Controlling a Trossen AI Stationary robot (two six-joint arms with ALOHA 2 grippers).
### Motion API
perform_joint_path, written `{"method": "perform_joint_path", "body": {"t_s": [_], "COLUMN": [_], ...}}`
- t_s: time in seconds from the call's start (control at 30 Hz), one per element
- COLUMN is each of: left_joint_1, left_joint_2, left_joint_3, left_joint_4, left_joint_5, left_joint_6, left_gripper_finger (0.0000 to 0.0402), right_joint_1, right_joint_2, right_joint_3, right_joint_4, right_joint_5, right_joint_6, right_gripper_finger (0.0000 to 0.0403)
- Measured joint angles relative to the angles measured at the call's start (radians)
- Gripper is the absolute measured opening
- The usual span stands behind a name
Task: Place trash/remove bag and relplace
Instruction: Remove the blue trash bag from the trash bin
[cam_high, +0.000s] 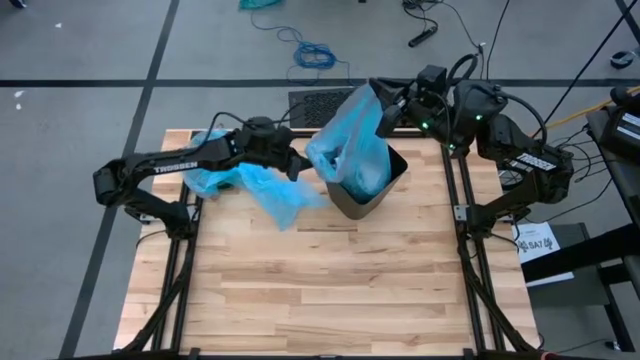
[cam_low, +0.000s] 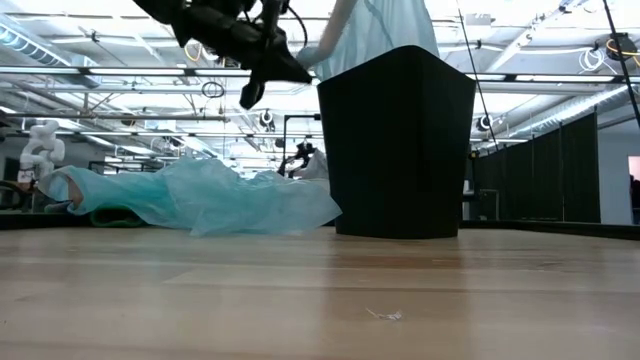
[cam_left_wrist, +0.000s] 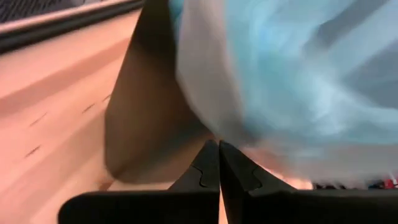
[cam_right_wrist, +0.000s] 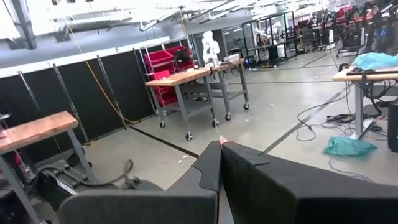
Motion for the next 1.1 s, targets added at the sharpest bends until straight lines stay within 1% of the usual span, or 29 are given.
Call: {"method": "perform_joint_path", "body": {"t_s": [0.13, 0.27, 0.37, 0.67, 0.77, 0.97, 1.1], "left_joint_1": [-0.01, -0.028, -0.032, -0.032, -0.032, -0.032, -0.032], "left_joint_2": [0.015, 0.015, 0.015, 0.014, 0.014, 0.014, 0.014], "left_joint_3": [0.0, 0.0, 0.0, 0.0, 0.0, 0.0, 0.0], "left_joint_4": [-0.034, -0.028, 0.037, 0.242, 0.294, 0.354, 0.358], "left_joint_5": [0.003, 0.011, 0.01, -0.079, -0.087, -0.09, -0.092], "left_joint_6": [0.0, 0.008, 0.002, 0.0, 0.0, 0.002, 0.002], "left_gripper_finger": [0.0, 0.0, 0.0, 0.0, 0.0, 0.0, 0.0], "right_joint_1": [0.004, 0.004, 0.005, 0.044, 0.059, 0.074, 0.074], "right_joint_2": [0.0, 0.0, 0.0, 0.009, 0.016, 0.03, 0.041], "right_joint_3": [0.0, 0.0, 0.0, 0.0, 0.0, 0.0, 0.0], "right_joint_4": [0.034, 0.055, 0.051, 0.04, 0.033, -0.072, -0.072], "right_joint_5": [-0.016, -0.022, -0.026, -0.025, -0.022, -0.022, -0.021], "right_joint_6": [-0.001, -0.002, 0.006, 0.026, 0.041, 0.117, 0.121], "right_gripper_finger": [0.0, 0.0, 0.0, 0.0, 0.0, 0.0, 0.0]}}
